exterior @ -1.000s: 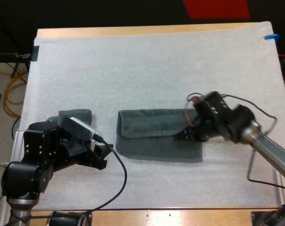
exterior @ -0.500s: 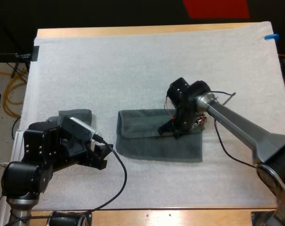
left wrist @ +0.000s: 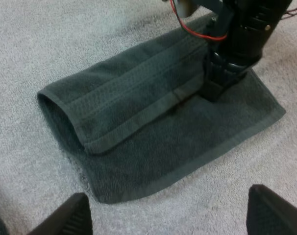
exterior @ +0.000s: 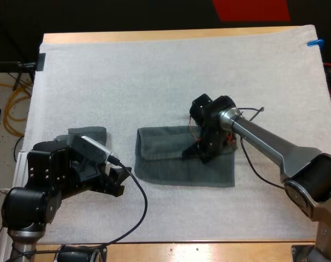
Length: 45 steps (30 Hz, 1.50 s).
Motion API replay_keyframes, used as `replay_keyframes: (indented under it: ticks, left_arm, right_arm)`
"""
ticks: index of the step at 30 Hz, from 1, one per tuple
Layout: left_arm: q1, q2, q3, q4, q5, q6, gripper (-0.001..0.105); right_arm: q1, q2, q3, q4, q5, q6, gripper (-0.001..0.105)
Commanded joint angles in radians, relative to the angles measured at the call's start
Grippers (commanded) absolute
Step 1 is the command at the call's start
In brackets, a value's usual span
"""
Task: Pick towel from pile fold and stack
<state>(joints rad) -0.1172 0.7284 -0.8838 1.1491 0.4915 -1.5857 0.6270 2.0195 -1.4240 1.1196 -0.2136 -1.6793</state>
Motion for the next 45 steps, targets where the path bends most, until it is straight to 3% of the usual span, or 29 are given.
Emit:
replay_keyframes:
  ticks: [1, 8, 16, 22, 26, 34, 45]
  left_arm:
    - [-0.004, -0.003, -0.005, 0.000, -0.003, -0.008, 0.064]
    - [-0.004, -0.003, -0.005, 0.000, -0.003, -0.010, 0.064]
    - [-0.004, -0.003, -0.005, 0.000, -0.003, -0.010, 0.064]
    - [-0.004, -0.003, -0.005, 0.000, -0.003, -0.010, 0.064]
    - [-0.004, -0.003, -0.005, 0.000, -0.003, -0.010, 0.064]
    - [-0.004, -0.003, -0.005, 0.000, -0.003, -0.010, 0.064]
    - [-0.004, -0.003, -0.005, 0.000, -0.003, -0.010, 0.064]
  right_arm:
    - [0.001, -0.002, -0.008, -0.042, 0.024, -0.005, 0.000]
    - [-0.001, -0.002, -0.012, -0.241, 0.148, 0.045, 0.000]
    - [-0.005, -0.041, -0.150, -0.399, 0.318, 0.083, 0.000]
    - [-0.005, -0.152, -0.212, -0.489, 0.332, 0.066, 0.000]
    - [-0.005, -0.218, -0.212, -0.436, 0.248, 0.060, 0.000]
    - [0.000, -0.225, -0.204, -0.146, 0.029, 0.060, 0.000]
    - [0.082, -0.077, -0.202, -0.012, 0.006, 0.014, 0.000]
